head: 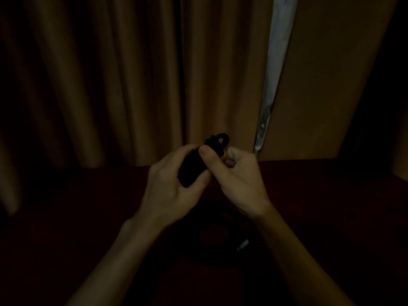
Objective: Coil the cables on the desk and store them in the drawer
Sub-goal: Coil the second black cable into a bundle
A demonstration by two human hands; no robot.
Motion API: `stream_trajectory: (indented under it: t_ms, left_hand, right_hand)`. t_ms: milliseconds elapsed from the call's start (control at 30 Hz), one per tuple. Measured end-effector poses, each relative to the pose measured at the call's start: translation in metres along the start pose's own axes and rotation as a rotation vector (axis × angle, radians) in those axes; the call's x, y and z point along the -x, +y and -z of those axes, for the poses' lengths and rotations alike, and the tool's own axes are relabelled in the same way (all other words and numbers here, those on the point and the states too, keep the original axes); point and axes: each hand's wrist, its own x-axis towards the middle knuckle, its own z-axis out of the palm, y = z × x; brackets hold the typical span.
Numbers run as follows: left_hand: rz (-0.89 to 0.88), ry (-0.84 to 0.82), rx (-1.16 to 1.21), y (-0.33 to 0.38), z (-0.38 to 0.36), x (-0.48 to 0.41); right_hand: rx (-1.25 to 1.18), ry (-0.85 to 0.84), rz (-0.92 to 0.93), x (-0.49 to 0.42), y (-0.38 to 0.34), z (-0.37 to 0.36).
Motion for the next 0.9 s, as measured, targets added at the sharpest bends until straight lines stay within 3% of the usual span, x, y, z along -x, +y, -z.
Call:
stream_trajectory:
  t_ms: [167,267,367,500,567,700,833,900]
  left_hand:
    - [0.231,0.036,0.240,0.004,0.003,-0.003]
    - [0.364,0.007,0.491,0.008,0.003,-0.006]
    - [0.531,-0.139,0.843,0.014,0.003,-0.008]
    - [0.672,-0.347,1.035,0.015,0.007,-0.008]
    - [0.688,-0.373,0.973,0.016,0.009,-0.010]
    - [0.602,-0.243,0.651,0.013,0.008,-0.010]
    - [0.275,-0.152,0.333,0.014,0.006,-0.006]
    - [0.126,-0.125,0.170,0.013,0.003,-0.004]
  right_hand:
    - [-0.062,-0.258,-0.044,-0.002,-0.003,0.016]
    - [-0.167,-0.307,-0.089,-0.004,0.001,0.023]
    - [-0.287,-0.330,-0.170,-0.005,-0.001,0.026]
    - [-0.311,-0.471,-0.167,-0.001,-0.003,0.028]
    - [-0.360,-0.467,-0.144,-0.001,-0.001,0.024]
    - [-0.238,-0.281,-0.073,-0.003,0.005,0.019]
    - [-0.169,-0.039,-0.098,-0.005,0.003,0.013]
    - [-0.188,-0.019,-0.089,-0.004,0.003,0.009]
